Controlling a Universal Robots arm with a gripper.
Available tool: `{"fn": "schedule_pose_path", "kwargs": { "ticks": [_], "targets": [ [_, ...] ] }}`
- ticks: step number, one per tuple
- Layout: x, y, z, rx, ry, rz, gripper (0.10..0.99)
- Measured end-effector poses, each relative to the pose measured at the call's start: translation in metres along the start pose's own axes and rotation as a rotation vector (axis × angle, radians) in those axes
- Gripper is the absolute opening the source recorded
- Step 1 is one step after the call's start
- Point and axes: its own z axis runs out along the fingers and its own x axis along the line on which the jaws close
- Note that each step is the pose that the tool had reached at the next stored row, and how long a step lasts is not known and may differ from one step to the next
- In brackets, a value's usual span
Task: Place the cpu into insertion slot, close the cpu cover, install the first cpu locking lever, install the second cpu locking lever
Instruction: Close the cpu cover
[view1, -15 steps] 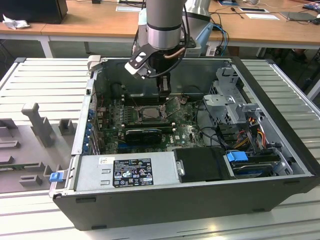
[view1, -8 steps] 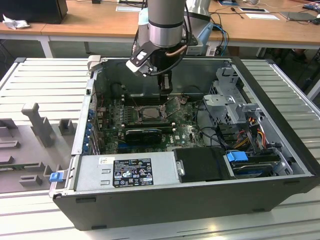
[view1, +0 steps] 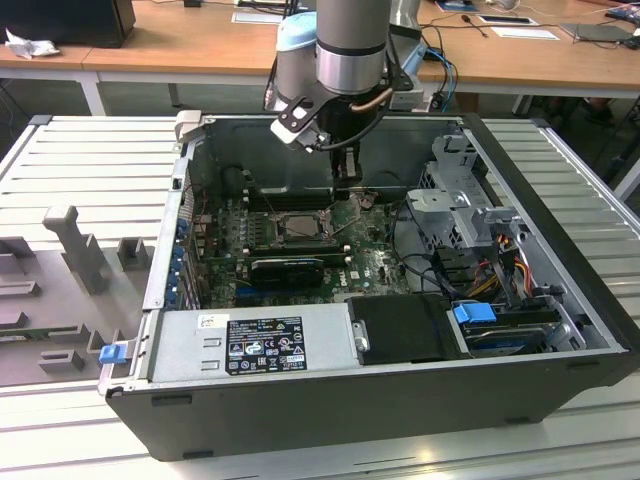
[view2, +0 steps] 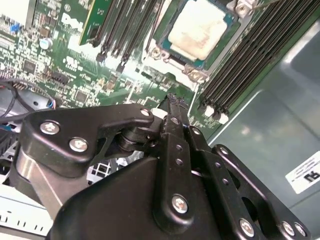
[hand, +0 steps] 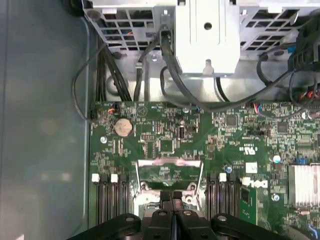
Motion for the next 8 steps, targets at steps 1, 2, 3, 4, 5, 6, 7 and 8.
{"fn": "schedule_pose_path", "kwargs": {
  "ticks": [1,2,3,4,5,6,7,8],
  "targets": [
    [0.0000,0.0032,0.0002,0.000,0.0001,0.000,0.106],
    [0.0001,0.0062,0.0005,0.000,0.0002,0.000,0.106],
    [0.0001,0.0098,0.0007,0.001,0.0002,0.000,0.106],
    [0.0001,0.0122,0.0009,0.001,0.0002,0.000,0.106],
    [0.0001,0.0139,0.0009,0.001,0.0001,0.000,0.106],
    [0.0001,0.0164,0.0011,0.002,0.0002,0.000,0.106],
    [0.0001,0.0190,0.0012,0.002,0.0001,0.000,0.106],
    [0.0001,0.0214,0.0014,0.002,0.0002,0.000,0.106]
  ]
}}
